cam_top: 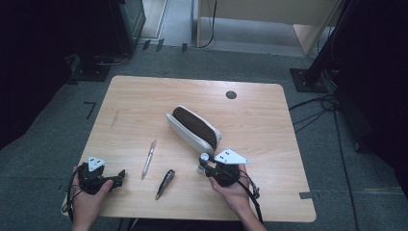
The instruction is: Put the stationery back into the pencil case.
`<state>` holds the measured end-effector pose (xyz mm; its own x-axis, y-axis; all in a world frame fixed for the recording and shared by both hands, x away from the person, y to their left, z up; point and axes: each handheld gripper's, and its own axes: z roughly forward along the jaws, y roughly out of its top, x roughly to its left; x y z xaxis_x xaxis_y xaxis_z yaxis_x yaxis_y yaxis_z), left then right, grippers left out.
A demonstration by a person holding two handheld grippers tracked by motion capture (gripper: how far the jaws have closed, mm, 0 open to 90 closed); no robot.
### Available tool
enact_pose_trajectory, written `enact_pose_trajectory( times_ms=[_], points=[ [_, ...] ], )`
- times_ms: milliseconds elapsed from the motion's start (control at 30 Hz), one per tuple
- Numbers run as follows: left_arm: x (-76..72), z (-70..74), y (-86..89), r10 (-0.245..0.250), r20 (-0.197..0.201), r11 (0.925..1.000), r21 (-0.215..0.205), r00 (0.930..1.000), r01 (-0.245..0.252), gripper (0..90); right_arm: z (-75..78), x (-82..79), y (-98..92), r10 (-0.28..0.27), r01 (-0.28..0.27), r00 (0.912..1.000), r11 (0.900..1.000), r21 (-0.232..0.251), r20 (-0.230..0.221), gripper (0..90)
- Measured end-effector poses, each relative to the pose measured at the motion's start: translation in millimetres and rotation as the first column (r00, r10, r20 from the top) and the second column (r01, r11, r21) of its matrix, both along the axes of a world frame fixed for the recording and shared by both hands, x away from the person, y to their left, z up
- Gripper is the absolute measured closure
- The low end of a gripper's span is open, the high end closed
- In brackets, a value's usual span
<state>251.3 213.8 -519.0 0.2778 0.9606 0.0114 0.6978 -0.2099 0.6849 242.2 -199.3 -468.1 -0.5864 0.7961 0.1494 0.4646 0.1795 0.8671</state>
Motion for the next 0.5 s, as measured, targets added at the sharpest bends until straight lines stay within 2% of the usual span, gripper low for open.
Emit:
enact_pose_trajectory(
  times_ms=[100,200,500],
  points=[
    [0.0,0.0,0.0,0.000,0.000,1.0000,0.000,1.0000,0.000,0.0,9.2,-1.2,-3.6,0.006,-0.006,0.9999,1.000,0.024,0.010,65.9],
    [0.0,0.0,0.0,0.000,0.000,1.0000,0.000,1.0000,0.000,0.0,24.8,-1.0,-8.0,0.004,-0.005,0.9996,0.999,0.044,0.027,65.9],
    [0.0,0.2,0.0,0.000,-0.002,1.0000,0.000,1.0000,0.000,0.0,70.4,8.2,-20.3,-0.025,0.020,0.9944,0.998,0.053,0.102,65.9]
  ],
)
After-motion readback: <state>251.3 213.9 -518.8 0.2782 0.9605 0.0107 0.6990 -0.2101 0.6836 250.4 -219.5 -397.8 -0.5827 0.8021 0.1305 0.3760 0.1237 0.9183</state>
